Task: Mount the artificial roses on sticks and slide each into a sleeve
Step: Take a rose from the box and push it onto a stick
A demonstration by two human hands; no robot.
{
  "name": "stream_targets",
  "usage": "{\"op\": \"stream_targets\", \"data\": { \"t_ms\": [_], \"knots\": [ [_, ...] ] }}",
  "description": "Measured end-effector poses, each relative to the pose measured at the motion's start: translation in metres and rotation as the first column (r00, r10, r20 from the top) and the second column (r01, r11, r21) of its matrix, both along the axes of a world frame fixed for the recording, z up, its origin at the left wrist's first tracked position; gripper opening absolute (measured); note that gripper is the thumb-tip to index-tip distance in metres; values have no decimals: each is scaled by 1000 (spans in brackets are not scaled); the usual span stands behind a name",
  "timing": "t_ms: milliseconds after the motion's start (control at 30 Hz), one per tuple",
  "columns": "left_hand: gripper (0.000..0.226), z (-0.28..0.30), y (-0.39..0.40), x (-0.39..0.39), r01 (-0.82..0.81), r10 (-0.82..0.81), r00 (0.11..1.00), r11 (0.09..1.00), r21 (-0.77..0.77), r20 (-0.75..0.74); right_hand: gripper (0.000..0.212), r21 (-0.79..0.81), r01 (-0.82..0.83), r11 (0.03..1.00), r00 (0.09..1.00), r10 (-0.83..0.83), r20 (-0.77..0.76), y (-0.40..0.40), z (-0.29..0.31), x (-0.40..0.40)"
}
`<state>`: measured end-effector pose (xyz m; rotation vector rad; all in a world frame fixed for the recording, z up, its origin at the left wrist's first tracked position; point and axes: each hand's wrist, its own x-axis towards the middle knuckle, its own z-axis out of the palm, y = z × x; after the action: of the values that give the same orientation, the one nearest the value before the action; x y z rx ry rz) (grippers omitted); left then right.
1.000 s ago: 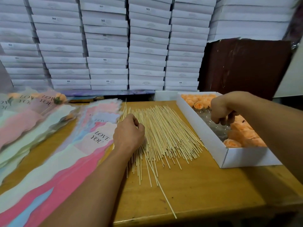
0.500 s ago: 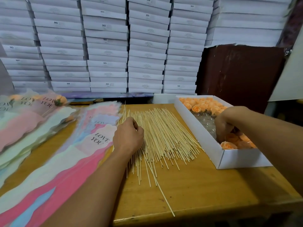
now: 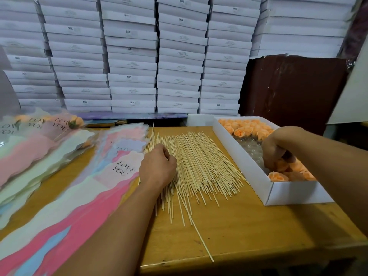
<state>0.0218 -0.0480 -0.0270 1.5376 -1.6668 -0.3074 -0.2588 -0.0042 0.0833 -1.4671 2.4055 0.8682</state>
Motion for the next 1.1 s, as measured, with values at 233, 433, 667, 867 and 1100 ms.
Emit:
{"op": "stream_targets", "data": {
  "t_ms": [233,433,667,867,1100],
  "knots": [
    [12,0,0,-1,40,-40,999,999,-22,-13,29,-292,-20,956,998,38,58,-16,6,13],
    [14,3,7,-3,265,-284,944,956,-124,-170,26,-699,-80,711,978,192,84,-32,2,36],
    [51,7,14,-5,384,-409,883,912,-144,-231,17,-725,106,680,780,396,485,-38,-15,84],
    [56,6,14,-6,438,-453,863,891,-115,-225,16,-605,158,780,621,398,675,-37,-25,114],
    [26,6,15,-7,466,-483,844,875,-128,-232,17,-537,161,828,625,335,705,-40,-35,130]
  ]
}}
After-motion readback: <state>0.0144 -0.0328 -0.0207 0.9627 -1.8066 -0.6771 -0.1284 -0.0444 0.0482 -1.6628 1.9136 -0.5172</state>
